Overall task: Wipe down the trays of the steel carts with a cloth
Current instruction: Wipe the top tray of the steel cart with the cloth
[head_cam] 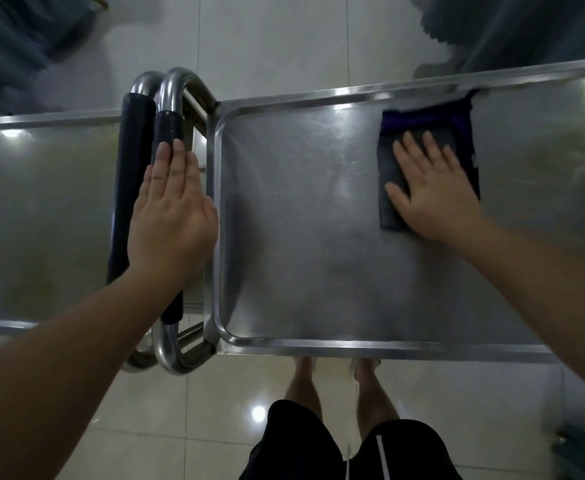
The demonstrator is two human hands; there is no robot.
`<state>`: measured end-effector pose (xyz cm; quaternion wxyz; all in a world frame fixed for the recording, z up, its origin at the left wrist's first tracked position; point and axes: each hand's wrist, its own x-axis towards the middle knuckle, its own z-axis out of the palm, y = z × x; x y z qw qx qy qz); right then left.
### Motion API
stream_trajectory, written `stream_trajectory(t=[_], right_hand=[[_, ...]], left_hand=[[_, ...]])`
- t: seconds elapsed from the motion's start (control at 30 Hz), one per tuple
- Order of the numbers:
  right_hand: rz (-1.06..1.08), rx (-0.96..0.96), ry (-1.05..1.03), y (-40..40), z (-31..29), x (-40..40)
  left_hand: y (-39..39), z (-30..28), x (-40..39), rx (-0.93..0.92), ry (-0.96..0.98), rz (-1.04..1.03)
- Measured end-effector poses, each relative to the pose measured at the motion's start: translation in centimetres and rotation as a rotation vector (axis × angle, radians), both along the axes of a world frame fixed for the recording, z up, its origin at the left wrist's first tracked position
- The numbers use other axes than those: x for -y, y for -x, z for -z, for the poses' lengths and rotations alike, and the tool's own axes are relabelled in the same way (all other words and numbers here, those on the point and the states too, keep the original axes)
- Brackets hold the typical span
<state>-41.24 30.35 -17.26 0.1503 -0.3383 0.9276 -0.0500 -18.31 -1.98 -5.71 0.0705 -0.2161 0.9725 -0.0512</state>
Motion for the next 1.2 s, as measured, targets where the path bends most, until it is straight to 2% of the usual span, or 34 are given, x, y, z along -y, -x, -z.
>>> stream_trajectory(t=[0.2,0.3,0.43,0.57,0.73,0.83,1.03,1.2], right_hand=[[-0.052,0.002,-0.048,-14.6,0.5,-11.0],[-0.115,0.025,-0.095,-18.3,0.6,-15.3],[-0.118,0.011,-0.045,-15.1,0.7,-14.3],[-0.088,-0.084,0.015,-6.0,1.0,-9.4],[0.086,-0.048,-0.023,6.1,1.2,-3.6],[0.181,-0.042,0.011,9.5,1.2,-2.4],[0.168,-0.026,0.039,8.0,0.7,-3.4],[0.063,-0.053,0.039,-1.6,0.6,-9.7]], left_hand=[[0.1,-0.5,-0.4,-0.018,-0.037,-0.010],[0.0,-0.4,-0.5,-0.019,-0.040,-0.008],[0.0,-0.1,-0.1,-0.004,-0.029,0.013],[-0.1,0.0,0.1,0.002,-0.017,0.002],[0.2,0.0,-0.1,0.010,-0.010,-0.005],[0.1,0.0,0.0,0.008,-0.009,-0.002],[0.0,-0.1,0.0,-0.006,-0.033,-0.003],[0.1,-0.4,-0.1,0.004,-0.053,-0.008]])
